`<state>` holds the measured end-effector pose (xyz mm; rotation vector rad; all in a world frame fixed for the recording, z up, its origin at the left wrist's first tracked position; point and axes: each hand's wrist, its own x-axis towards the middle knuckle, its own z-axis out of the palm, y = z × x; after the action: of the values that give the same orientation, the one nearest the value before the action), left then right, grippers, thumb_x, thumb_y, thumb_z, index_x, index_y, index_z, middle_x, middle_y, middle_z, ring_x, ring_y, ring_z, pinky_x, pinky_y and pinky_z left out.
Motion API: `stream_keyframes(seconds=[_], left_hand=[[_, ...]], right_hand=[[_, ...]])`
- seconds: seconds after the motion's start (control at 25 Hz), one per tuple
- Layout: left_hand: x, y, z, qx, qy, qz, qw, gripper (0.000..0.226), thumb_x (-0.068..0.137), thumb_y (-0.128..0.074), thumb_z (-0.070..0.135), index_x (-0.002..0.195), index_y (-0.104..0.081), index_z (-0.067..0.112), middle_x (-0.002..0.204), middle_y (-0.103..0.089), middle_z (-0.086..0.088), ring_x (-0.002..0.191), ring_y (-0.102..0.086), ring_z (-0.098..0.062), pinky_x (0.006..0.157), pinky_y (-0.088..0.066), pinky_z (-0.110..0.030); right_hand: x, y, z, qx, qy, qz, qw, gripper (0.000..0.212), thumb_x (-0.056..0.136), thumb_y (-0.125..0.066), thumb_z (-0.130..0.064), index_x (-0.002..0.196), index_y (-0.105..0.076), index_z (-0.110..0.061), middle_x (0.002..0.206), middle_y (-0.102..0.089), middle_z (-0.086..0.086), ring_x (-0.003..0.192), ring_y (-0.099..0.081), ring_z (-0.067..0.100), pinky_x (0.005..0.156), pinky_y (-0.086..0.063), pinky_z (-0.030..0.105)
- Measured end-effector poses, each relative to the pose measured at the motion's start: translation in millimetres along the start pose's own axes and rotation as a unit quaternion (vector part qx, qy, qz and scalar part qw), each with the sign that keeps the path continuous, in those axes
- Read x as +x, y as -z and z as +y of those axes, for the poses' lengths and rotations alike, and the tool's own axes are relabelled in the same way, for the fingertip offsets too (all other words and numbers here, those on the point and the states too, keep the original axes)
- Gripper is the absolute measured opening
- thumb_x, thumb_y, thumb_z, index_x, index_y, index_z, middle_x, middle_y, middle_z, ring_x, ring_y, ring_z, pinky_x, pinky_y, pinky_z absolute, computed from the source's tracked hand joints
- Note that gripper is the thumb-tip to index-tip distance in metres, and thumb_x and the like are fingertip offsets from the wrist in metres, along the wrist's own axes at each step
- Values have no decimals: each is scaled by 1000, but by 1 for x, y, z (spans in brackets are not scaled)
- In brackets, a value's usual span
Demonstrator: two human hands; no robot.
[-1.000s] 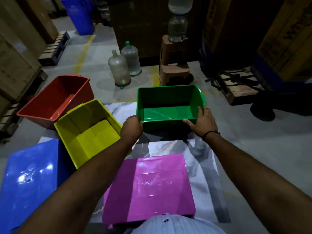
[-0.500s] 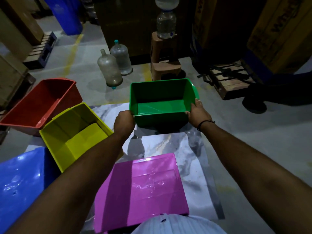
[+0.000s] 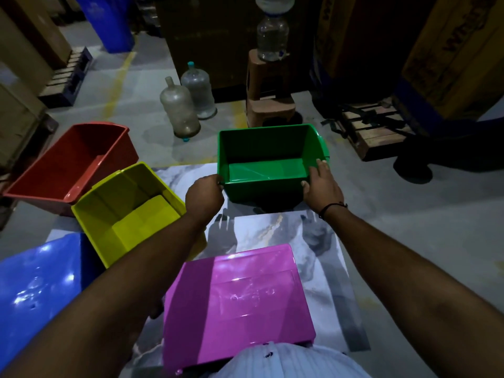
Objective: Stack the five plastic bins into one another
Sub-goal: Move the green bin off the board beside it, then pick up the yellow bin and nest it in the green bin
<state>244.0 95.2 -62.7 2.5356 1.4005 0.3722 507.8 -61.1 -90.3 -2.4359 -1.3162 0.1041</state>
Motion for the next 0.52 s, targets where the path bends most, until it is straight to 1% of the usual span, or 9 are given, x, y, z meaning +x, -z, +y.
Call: stream_keyframes(seconds=[0.12, 0.24, 0.32, 0.4, 0.52], left_hand=[[-9, 11, -9, 42, -26, 41, 998, 27, 90, -60, 23, 114, -73, 21, 96, -76, -12, 97, -68, -38, 73, -55, -42], [-20, 25, -21, 44, -21, 74, 996, 28, 90, -63, 25, 116, -74, 24, 102, -77, -7, 102, -67, -36, 77, -52, -40], [-30, 34, -38, 43, 5, 84, 996, 29, 89, -64, 28, 117, -73, 25, 102, -78, -6, 103, -67, -35, 78, -51, -40], [-43, 45, -57, 34, 53, 89, 994, 30, 89, -65, 30, 117, -73, 25, 101, -77, -7, 102, -68, -35, 80, -50, -40], [-66, 60, -87, 31, 104, 94, 990, 29, 88, -64, 32, 114, -73, 26, 100, -76, -10, 103, -67, -36, 84, -49, -41]], right_hand=[[-17, -10, -32, 14, 86, 38, 995, 44, 90, -61, -16, 130, -57, 1, 147, -45, 26, 144, -34, 43, 119, -29, 48], [-28, -20, -71, 38, 168, 41, 984, 38, 85, -64, -15, 119, -64, 0, 133, -56, 27, 131, -48, 45, 115, -36, 50], [-35, -24, -105, 57, 200, 26, 978, 36, 84, -65, -16, 118, -65, -2, 129, -59, 24, 124, -53, 43, 112, -40, 47], [-43, -30, -140, 73, 231, 14, 970, 35, 84, -64, -17, 117, -65, -4, 126, -61, 22, 119, -55, 41, 108, -43, 44], [-53, -39, -185, 101, 261, 1, 960, 35, 84, -63, -19, 117, -66, -6, 123, -63, 19, 116, -57, 36, 104, -44, 40]])
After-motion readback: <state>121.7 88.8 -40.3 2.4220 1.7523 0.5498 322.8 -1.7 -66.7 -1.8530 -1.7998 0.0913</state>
